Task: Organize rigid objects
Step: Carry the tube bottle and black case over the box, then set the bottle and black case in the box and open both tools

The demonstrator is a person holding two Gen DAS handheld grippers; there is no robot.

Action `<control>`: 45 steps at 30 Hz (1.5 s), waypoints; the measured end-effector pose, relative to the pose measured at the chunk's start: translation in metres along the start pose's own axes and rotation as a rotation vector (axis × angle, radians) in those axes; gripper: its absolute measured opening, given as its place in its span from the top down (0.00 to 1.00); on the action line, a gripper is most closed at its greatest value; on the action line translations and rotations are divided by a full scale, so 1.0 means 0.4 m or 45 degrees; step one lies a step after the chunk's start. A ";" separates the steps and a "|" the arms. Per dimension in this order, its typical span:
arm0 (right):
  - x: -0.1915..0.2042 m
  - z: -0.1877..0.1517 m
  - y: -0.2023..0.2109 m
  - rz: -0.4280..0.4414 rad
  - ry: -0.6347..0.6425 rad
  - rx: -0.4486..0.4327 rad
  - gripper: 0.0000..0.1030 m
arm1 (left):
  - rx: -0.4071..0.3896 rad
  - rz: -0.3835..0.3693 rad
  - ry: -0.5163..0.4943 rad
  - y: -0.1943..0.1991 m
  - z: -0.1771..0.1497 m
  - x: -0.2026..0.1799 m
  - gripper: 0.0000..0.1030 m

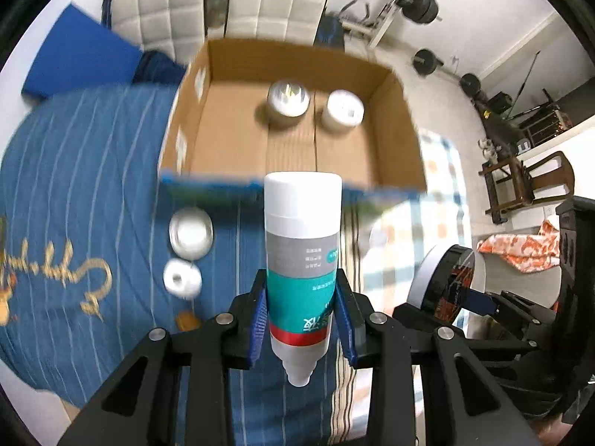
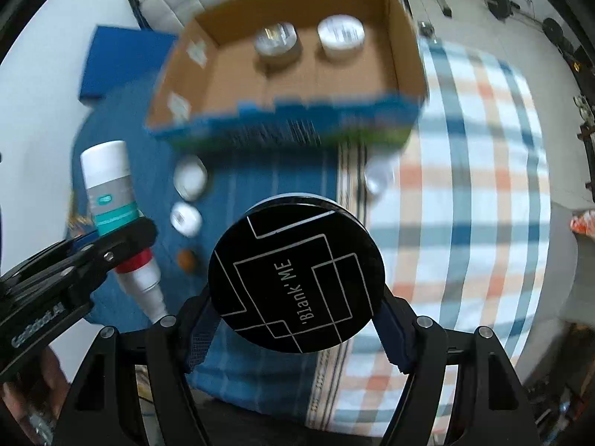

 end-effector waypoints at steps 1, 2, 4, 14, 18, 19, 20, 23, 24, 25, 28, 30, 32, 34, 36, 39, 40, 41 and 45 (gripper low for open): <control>0.009 0.015 0.004 0.008 0.001 -0.019 0.26 | -0.018 0.003 -0.005 0.003 0.027 0.002 0.71; 0.014 0.048 0.024 0.015 -0.001 -0.044 0.26 | -0.040 0.011 -0.016 0.005 0.067 0.003 0.71; 0.027 0.099 0.050 0.019 0.004 -0.082 0.26 | -0.061 0.026 -0.025 0.006 0.114 0.005 0.71; 0.033 0.365 0.022 -0.047 -0.004 -0.119 0.26 | 0.029 0.077 -0.012 -0.173 0.357 0.088 0.71; 0.016 0.444 -0.053 -0.102 -0.021 -0.085 0.26 | 0.120 0.115 0.004 -0.292 0.414 0.130 0.71; 0.008 0.467 -0.085 -0.112 -0.032 -0.064 0.26 | 0.141 0.125 0.007 -0.317 0.422 0.137 0.71; 0.004 0.478 -0.105 -0.119 -0.037 -0.049 0.26 | 0.173 0.142 0.009 -0.352 0.432 0.147 0.71; -0.014 0.519 -0.194 -0.152 -0.052 0.013 0.26 | 0.257 0.196 0.004 -0.454 0.446 0.169 0.71; -0.019 0.529 -0.223 -0.161 -0.057 0.032 0.26 | 0.281 0.204 0.005 -0.480 0.448 0.174 0.71; -0.025 0.541 -0.261 -0.175 -0.062 0.062 0.26 | 0.313 0.217 0.011 -0.516 0.450 0.182 0.71; -0.037 0.560 -0.337 -0.201 -0.064 0.119 0.26 | 0.359 0.231 0.016 -0.572 0.454 0.191 0.71; -0.043 0.567 -0.387 -0.223 -0.058 0.157 0.26 | 0.386 0.248 0.013 -0.607 0.456 0.197 0.71; -0.048 0.571 -0.424 -0.236 -0.053 0.190 0.26 | 0.403 0.254 0.021 -0.628 0.458 0.203 0.71; -0.053 0.573 -0.453 -0.244 -0.049 0.217 0.26 | 0.422 0.255 0.024 -0.647 0.460 0.212 0.71; -0.058 0.573 -0.480 -0.253 -0.044 0.245 0.26 | 0.435 0.261 0.027 -0.661 0.459 0.213 0.71; -0.065 0.576 -0.506 -0.262 -0.038 0.271 0.26 | 0.459 0.257 0.033 -0.685 0.458 0.218 0.71; -0.067 0.578 -0.515 -0.265 -0.030 0.275 0.26 | 0.468 0.257 0.034 -0.692 0.458 0.219 0.71; -0.066 0.575 -0.518 -0.268 -0.023 0.281 0.26 | 0.476 0.254 0.039 -0.698 0.458 0.221 0.71; -0.067 0.567 -0.537 -0.275 -0.010 0.310 0.26 | 0.482 0.258 0.051 -0.704 0.469 0.229 0.70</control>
Point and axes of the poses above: each gripper's, at about its wrist camera, not at the fingertips, and y roughly against the way its jaws point, x to its left, z to its top, the point moved 1 cm from there along -y, roughly the way its jaws point, and after that the axes turned 8 degrees about -x, right-handed, at the moved point
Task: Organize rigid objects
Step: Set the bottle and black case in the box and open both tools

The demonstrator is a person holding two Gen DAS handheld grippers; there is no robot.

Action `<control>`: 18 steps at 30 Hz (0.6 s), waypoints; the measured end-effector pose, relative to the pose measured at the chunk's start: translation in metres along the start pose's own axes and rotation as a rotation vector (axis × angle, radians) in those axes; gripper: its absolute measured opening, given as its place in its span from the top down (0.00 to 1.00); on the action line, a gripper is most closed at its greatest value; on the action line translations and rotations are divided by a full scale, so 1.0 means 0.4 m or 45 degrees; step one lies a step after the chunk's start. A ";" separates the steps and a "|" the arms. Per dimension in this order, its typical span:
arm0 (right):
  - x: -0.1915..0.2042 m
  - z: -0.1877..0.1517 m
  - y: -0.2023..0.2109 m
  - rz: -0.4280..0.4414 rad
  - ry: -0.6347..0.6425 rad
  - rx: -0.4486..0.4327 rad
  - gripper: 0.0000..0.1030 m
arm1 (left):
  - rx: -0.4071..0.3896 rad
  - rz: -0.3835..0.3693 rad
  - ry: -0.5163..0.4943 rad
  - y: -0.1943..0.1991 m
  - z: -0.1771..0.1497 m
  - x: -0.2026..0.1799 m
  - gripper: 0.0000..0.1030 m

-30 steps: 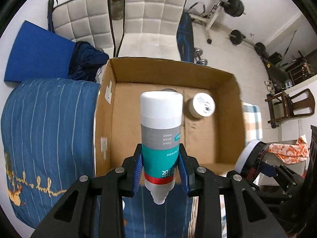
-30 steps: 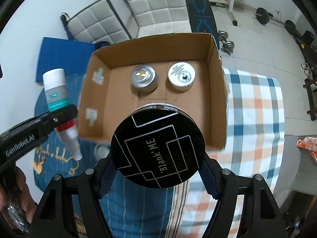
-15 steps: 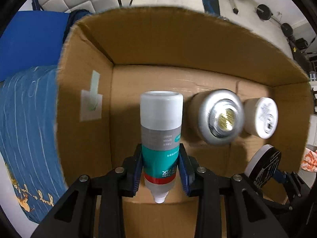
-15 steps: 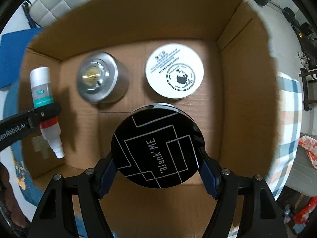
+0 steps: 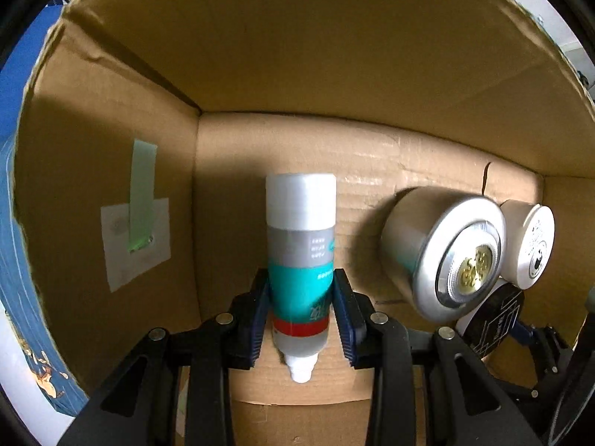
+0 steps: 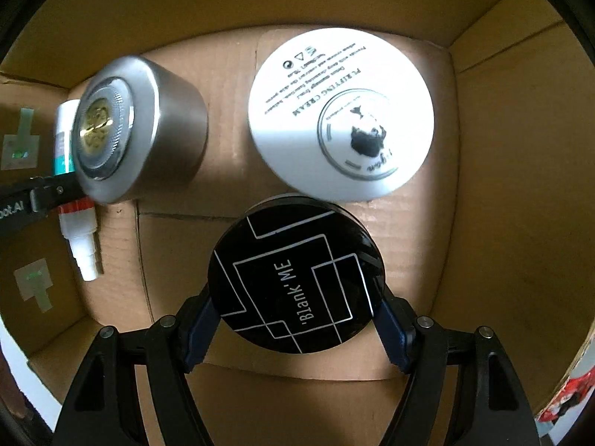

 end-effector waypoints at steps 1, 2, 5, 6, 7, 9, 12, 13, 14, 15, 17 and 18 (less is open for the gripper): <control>0.001 0.001 -0.002 -0.012 0.005 -0.002 0.25 | 0.000 0.002 0.003 0.003 0.001 0.000 0.70; 0.005 0.003 -0.002 -0.018 0.013 0.001 0.25 | -0.003 0.007 0.002 0.008 0.001 0.000 0.68; 0.019 0.005 -0.001 -0.030 0.036 0.009 0.25 | -0.010 0.005 0.005 0.036 0.007 0.004 0.66; 0.020 0.005 -0.001 -0.029 0.038 0.015 0.25 | -0.014 0.009 0.007 0.045 0.006 0.005 0.66; 0.022 0.004 -0.001 -0.022 0.032 0.023 0.25 | -0.021 0.014 0.003 0.056 0.001 0.004 0.66; 0.021 0.004 0.004 -0.012 0.020 0.038 0.25 | -0.049 0.020 -0.010 0.085 -0.014 0.003 0.65; 0.007 0.011 0.024 0.002 0.005 0.039 0.24 | -0.097 0.027 -0.008 0.125 -0.041 0.007 0.59; 0.007 0.009 0.033 0.010 0.001 0.040 0.24 | -0.112 0.024 -0.003 0.138 -0.053 0.011 0.59; 0.007 0.004 0.043 0.025 -0.001 0.040 0.24 | -0.127 0.020 0.005 0.151 -0.065 0.014 0.59; 0.007 -0.002 0.054 0.035 -0.004 0.033 0.21 | -0.142 0.017 0.010 0.164 -0.074 0.021 0.55; 0.008 -0.016 0.080 0.048 -0.006 0.012 0.18 | -0.178 0.012 0.006 0.189 -0.097 0.024 0.41; 0.008 -0.023 0.095 0.053 -0.005 -0.002 0.18 | -0.208 0.023 0.002 0.206 -0.114 0.025 0.34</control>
Point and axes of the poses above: each gripper's, at about its wrist camera, not at the fingertips, and y roughly against the way its jaws point, x to its left, z to its top, the point moved 1 cm from there along -y, roughly the way its jaws point, and after that the axes turned 8 degrees about -x, right-handed, at the moved point
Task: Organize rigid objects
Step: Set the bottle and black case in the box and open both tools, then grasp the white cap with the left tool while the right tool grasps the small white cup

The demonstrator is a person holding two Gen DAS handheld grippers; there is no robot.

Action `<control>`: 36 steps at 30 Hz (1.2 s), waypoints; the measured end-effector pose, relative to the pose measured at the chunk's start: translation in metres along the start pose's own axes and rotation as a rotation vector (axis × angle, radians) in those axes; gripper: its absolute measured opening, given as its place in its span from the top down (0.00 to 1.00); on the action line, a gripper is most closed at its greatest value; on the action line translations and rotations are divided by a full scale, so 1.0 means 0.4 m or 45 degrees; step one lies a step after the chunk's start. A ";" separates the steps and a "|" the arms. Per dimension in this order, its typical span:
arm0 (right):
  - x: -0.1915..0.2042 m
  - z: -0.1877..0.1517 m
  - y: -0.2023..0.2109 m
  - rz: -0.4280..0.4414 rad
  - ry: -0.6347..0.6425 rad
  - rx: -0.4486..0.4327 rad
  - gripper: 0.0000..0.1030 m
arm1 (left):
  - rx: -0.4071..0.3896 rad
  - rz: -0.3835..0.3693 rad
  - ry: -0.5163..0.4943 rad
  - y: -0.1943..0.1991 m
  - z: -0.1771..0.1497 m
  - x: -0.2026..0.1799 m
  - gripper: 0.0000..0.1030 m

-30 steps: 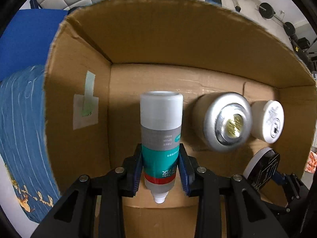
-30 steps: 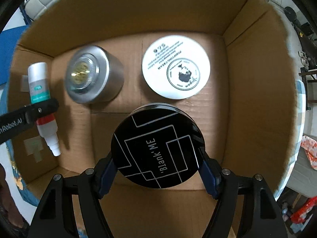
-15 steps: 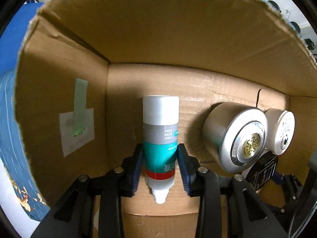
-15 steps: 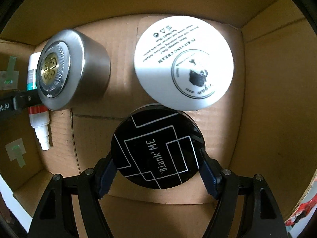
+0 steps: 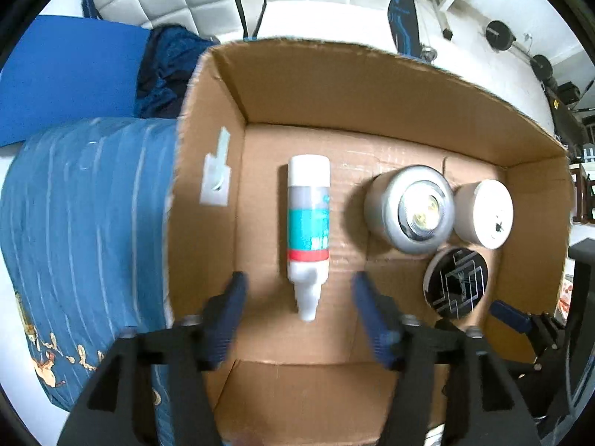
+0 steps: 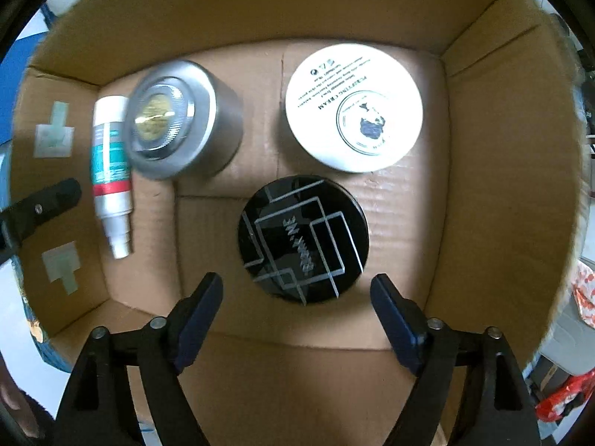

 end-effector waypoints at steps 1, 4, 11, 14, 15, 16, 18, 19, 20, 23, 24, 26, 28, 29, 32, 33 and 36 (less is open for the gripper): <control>0.001 -0.009 0.017 0.003 0.003 -0.016 0.18 | -0.022 0.004 -0.004 0.016 -0.004 0.000 0.32; 0.005 -0.038 0.053 -0.003 0.012 -0.049 0.11 | -0.095 0.016 -0.014 0.073 -0.049 0.001 0.16; 0.003 -0.132 0.161 0.000 0.000 -0.184 0.00 | -0.221 -0.018 -0.003 0.187 -0.127 -0.007 0.02; 0.008 -0.173 0.207 -0.017 0.002 -0.248 0.00 | -0.270 -0.020 0.000 0.222 -0.150 -0.016 0.02; 0.015 -0.174 0.228 -0.020 0.000 -0.268 0.00 | -0.291 -0.026 0.007 0.237 -0.166 -0.014 0.02; 0.017 -0.191 0.247 -0.029 0.002 -0.292 0.00 | -0.309 -0.028 0.012 0.248 -0.174 -0.011 0.02; 0.007 -0.202 0.262 -0.036 0.001 -0.328 0.00 | -0.349 -0.027 0.011 0.277 -0.198 -0.011 0.02; 0.007 -0.213 0.274 -0.039 0.001 -0.344 0.00 | -0.366 -0.023 0.013 0.288 -0.210 -0.011 0.02; 0.020 -0.222 0.286 -0.039 -0.001 -0.360 0.00 | -0.378 -0.023 0.012 0.297 -0.219 -0.009 0.02; 0.006 -0.265 0.329 -0.032 -0.004 -0.390 0.00 | -0.423 -0.024 0.011 0.335 -0.252 -0.010 0.02; 0.001 -0.277 0.344 -0.029 -0.004 -0.402 0.00 | -0.440 -0.023 0.008 0.349 -0.266 -0.009 0.02; 0.000 -0.303 0.369 -0.036 -0.005 -0.441 0.00 | -0.468 -0.021 0.001 0.369 -0.286 -0.012 0.02; 0.000 -0.331 0.397 -0.044 -0.001 -0.485 0.00 | -0.494 -0.016 -0.009 0.389 -0.305 -0.017 0.02; 0.002 -0.342 0.408 -0.045 -0.001 -0.504 0.00 | -0.512 -0.012 -0.018 0.403 -0.316 -0.020 0.02; -0.001 -0.379 0.448 -0.035 -0.004 -0.554 0.00 | -0.550 -0.004 -0.043 0.436 -0.346 -0.027 0.02; -0.001 -0.391 0.461 -0.034 0.000 -0.571 0.00 | -0.556 -0.007 -0.049 0.446 -0.357 -0.030 0.02; 0.000 -0.422 0.491 -0.039 0.013 -0.607 0.00 | -0.568 -0.013 -0.051 0.463 -0.384 -0.026 0.02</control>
Point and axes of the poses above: each gripper's, at about its wrist camera, not at the fingertips, and y roughly against the way its jaws point, x to its left, z to its top, the point moved 1 cm from there along -y, roughly the way its jaws point, and after that the axes turned 8 degrees about -x, right-handed, at the moved point
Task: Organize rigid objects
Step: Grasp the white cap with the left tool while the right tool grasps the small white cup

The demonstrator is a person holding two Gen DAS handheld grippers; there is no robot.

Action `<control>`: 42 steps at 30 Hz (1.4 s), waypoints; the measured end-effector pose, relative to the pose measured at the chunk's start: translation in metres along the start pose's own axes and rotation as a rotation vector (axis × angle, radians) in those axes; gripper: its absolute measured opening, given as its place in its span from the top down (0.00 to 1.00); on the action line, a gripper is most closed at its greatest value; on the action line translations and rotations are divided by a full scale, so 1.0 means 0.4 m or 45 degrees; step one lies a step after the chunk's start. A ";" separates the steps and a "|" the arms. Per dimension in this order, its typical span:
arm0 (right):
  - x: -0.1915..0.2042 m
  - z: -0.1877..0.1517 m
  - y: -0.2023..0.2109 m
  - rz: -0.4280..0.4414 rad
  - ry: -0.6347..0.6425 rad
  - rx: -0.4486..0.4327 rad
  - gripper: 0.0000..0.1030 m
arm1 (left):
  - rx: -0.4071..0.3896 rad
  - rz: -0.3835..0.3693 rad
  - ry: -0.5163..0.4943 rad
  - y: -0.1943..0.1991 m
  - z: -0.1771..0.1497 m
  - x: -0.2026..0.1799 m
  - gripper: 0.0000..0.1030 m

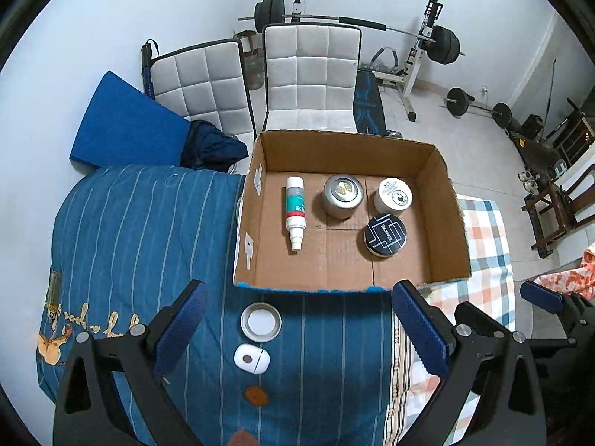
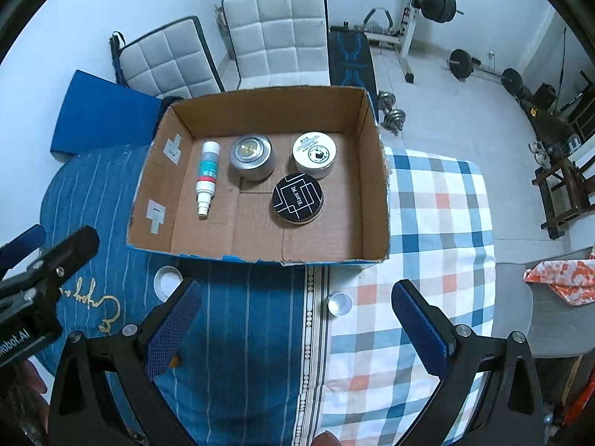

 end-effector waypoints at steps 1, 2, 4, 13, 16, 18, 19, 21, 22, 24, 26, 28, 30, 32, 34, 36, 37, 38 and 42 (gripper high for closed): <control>-0.001 -0.004 0.012 0.005 -0.001 -0.007 0.00 | -0.002 -0.002 0.008 0.009 -0.009 0.007 0.02; -0.002 -0.009 0.023 0.014 -0.004 -0.010 0.00 | -0.004 0.004 0.012 0.015 -0.018 0.015 0.02; -0.006 -0.020 0.039 0.030 -0.013 -0.010 0.00 | -0.002 0.036 0.014 0.017 -0.037 0.033 0.02; -0.064 -0.139 -0.074 0.006 -0.076 0.171 0.00 | 0.270 0.207 0.147 -0.153 -0.207 0.203 0.02; -0.100 -0.189 -0.152 -0.015 -0.124 0.251 0.00 | 0.372 0.201 0.187 -0.238 -0.247 0.230 0.02; -0.123 -0.212 -0.198 -0.019 -0.160 0.288 0.00 | 0.439 0.173 0.205 -0.296 -0.261 0.232 0.02; -0.131 -0.220 -0.219 -0.025 -0.174 0.306 0.00 | 0.467 0.157 0.209 -0.325 -0.265 0.229 0.02; -0.151 -0.231 -0.265 -0.020 -0.215 0.340 0.00 | 0.511 0.132 0.199 -0.375 -0.269 0.214 0.02; -0.159 -0.234 -0.284 -0.018 -0.235 0.350 0.00 | 0.537 0.115 0.190 -0.405 -0.270 0.204 0.02; -0.172 -0.235 -0.323 -0.033 -0.260 0.370 0.00 | 0.568 0.107 0.176 -0.448 -0.271 0.192 0.02; -0.180 -0.232 -0.359 -0.042 -0.284 0.380 0.00 | 0.595 0.100 0.152 -0.491 -0.270 0.176 0.02; -0.187 -0.231 -0.401 -0.053 -0.310 0.400 0.00 | 0.615 0.104 0.131 -0.521 -0.271 0.166 0.02; -0.194 -0.232 -0.437 -0.066 -0.329 0.415 0.01 | 0.644 0.107 0.107 -0.558 -0.276 0.155 0.02; -0.200 -0.234 -0.473 -0.064 -0.364 0.431 0.06 | 0.664 0.108 0.094 -0.582 -0.282 0.148 0.02; -0.202 -0.237 -0.502 -0.066 -0.385 0.443 0.17 | 0.666 0.101 0.084 -0.597 -0.285 0.143 0.05; -0.201 -0.240 -0.519 -0.063 -0.397 0.454 0.31 | 0.670 0.101 0.072 -0.607 -0.288 0.139 0.21; -0.199 -0.242 -0.526 -0.056 -0.404 0.459 0.34 | 0.666 0.094 0.070 -0.611 -0.289 0.136 0.26; -0.196 -0.244 -0.531 -0.053 -0.405 0.464 0.41 | 0.663 0.099 0.067 -0.613 -0.290 0.135 0.33; -0.182 -0.246 -0.536 -0.063 -0.381 0.463 0.61 | 0.659 0.096 0.073 -0.615 -0.288 0.130 0.39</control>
Point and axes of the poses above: each gripper's, at about its wrist camera, not at the fingertips, and y roughly against the way its jaws point, x to its left, z to its top, the point moved 1 cm from there along -y, roughly the way its jaws point, and after that the axes turned 8 degrees about -x, right-handed, at the moved point
